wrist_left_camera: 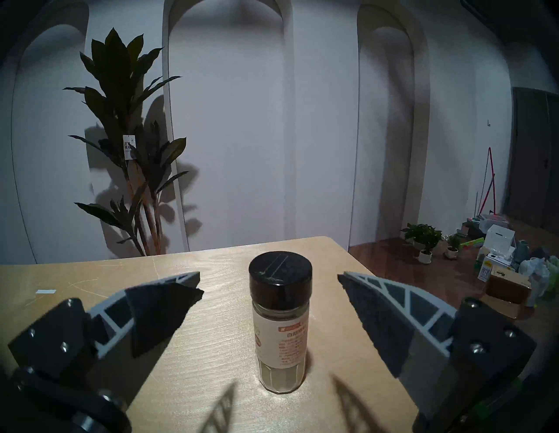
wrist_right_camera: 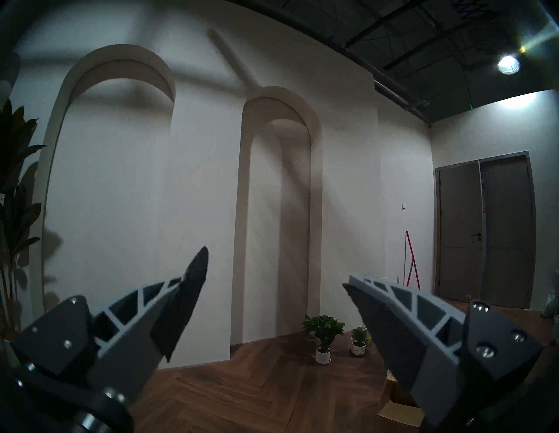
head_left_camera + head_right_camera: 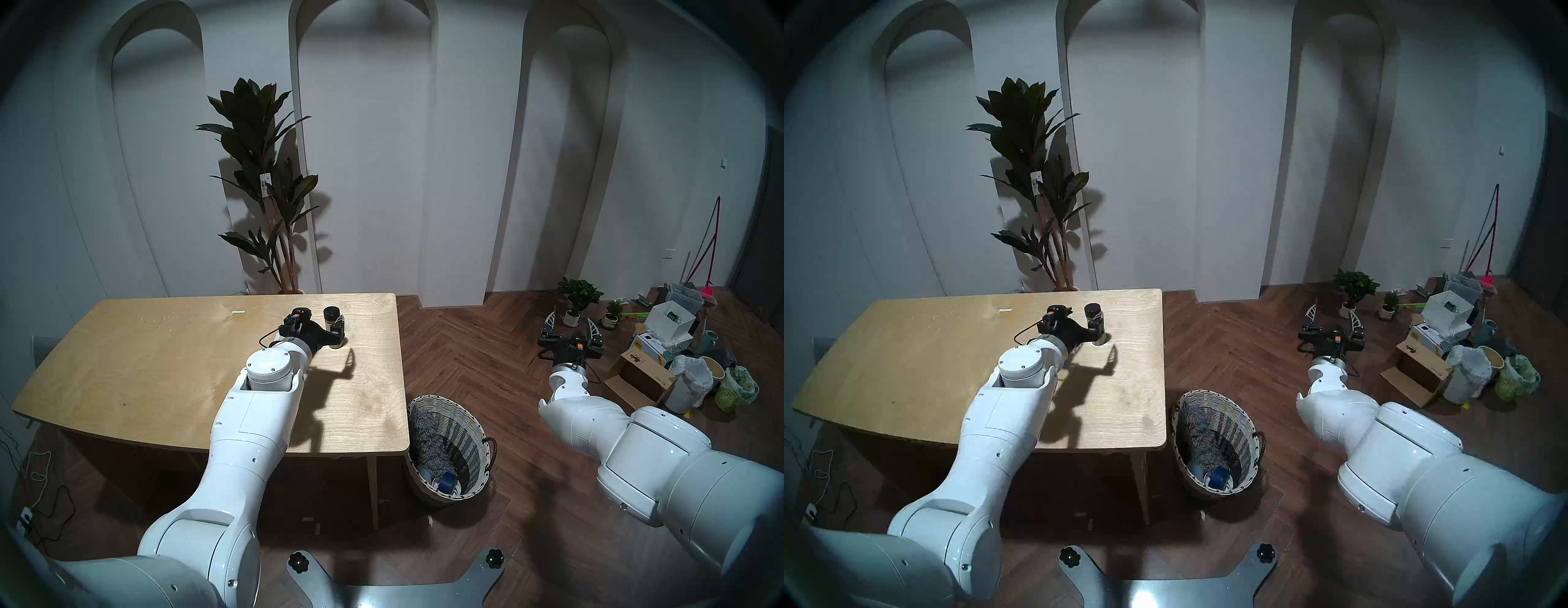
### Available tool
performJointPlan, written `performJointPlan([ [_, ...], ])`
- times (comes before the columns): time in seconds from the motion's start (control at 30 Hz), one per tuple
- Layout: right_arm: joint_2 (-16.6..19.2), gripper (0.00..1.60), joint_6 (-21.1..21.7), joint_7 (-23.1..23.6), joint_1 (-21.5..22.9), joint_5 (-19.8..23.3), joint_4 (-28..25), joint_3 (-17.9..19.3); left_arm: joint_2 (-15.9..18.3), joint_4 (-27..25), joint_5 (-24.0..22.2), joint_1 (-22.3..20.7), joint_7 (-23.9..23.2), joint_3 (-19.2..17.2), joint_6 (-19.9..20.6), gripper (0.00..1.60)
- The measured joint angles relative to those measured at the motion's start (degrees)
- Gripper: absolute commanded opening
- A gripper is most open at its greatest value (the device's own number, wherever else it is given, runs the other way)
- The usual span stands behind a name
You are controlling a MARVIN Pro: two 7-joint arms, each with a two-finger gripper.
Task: Load the items into the basket from the rear
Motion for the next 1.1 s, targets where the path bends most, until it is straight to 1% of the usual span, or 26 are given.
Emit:
performJointPlan([
  [0.33,0.97,1.6,-0.38,0.8,-0.38,-0.62,-1.82,-0.06,-0.54,6.25,-0.44,-3.63,-0.43,0.04,-1.93,1.6],
  [0.67,2.42,1.6,-0.45,1.17,-0.65,-1.1,-3.53,0.74,-1.69,12.72,-0.28,-6.99,-0.65,1.75,-3.63,1.6],
  [0.73,2.58,1.6,-0.46,1.2,-0.69,-1.14,-3.68,0.85,-1.82,13.3,-0.22,-7.28,-0.66,1.92,-3.76,1.6],
  [1.1,4.61,1.6,-0.48,1.37,-1.16,-1.45,-5.19,2.13,-3.11,19.6,1.12,-10.79,-0.14,3.52,-4.95,1.6],
])
